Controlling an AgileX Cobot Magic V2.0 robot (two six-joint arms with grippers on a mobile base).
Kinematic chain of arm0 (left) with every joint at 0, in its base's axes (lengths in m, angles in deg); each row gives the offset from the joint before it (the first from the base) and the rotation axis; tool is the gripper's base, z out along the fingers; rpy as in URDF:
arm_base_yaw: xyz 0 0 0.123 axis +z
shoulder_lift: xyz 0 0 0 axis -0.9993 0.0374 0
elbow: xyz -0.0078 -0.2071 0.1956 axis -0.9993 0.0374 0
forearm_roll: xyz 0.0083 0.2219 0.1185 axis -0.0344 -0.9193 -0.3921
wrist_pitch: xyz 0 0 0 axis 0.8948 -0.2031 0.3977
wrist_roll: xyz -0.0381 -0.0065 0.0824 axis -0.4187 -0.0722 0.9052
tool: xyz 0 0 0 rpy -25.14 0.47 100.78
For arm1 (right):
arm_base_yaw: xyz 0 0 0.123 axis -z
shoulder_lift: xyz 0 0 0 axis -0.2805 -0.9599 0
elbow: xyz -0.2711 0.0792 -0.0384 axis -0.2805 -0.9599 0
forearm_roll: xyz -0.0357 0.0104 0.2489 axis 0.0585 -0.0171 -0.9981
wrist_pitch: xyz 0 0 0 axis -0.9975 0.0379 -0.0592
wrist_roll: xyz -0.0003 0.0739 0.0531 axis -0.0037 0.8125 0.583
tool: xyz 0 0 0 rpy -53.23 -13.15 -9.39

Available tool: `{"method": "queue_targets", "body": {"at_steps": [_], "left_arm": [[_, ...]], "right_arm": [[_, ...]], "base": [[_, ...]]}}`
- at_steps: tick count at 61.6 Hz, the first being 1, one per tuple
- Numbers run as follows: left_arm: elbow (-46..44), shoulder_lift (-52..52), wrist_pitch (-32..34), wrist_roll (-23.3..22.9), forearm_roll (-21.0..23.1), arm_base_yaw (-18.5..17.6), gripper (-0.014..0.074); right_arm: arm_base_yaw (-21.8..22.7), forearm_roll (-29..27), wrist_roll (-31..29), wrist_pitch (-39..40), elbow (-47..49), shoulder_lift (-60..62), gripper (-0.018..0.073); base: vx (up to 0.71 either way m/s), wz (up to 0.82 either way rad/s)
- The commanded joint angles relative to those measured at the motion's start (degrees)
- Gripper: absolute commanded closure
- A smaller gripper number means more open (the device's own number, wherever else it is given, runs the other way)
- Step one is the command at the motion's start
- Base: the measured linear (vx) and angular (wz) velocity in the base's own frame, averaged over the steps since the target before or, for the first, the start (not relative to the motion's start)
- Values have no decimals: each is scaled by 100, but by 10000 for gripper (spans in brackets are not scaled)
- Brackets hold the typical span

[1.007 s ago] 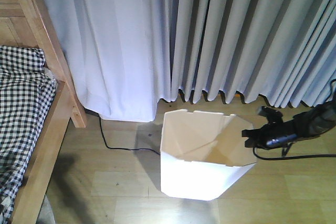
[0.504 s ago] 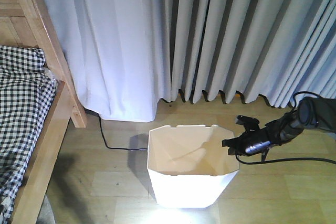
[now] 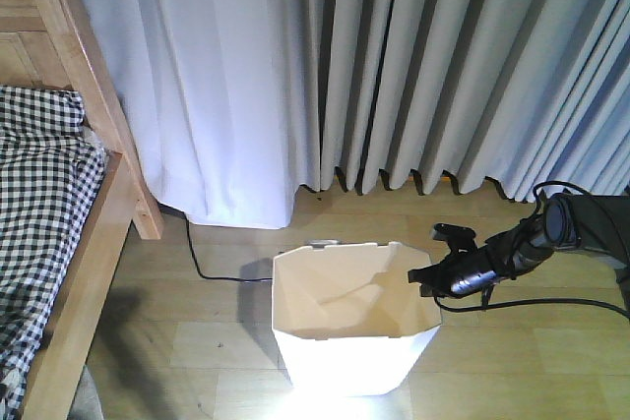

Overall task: Move trash bin to bedside with robot
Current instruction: 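Lower the bin onto the floor beside the bed with the right gripper, then open the right gripper and raise it away from the bin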

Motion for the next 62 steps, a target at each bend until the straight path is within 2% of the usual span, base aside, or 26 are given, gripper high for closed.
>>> {"method": "queue_targets", "body": {"at_steps": [1, 31, 37, 54, 62], "left_arm": [[160, -59, 424, -46, 50, -34, 602], [160, -59, 424, -46, 50, -34, 602], [160, -59, 424, -46, 50, -34, 602], [160, -59, 424, -46, 50, -34, 602], [160, -59, 424, -46, 50, -34, 602]], "right_arm": [[11, -131, 25, -577, 135, 493, 463], [41, -76, 58, -520, 120, 493, 256], [76, -5, 76, -502, 106, 493, 244], [327, 213, 620, -551, 55, 526, 244], [326, 339, 616, -116, -296, 764, 244]], "base": [[0, 0], [0, 0], [0, 0], [0, 0], [0, 0]]}}
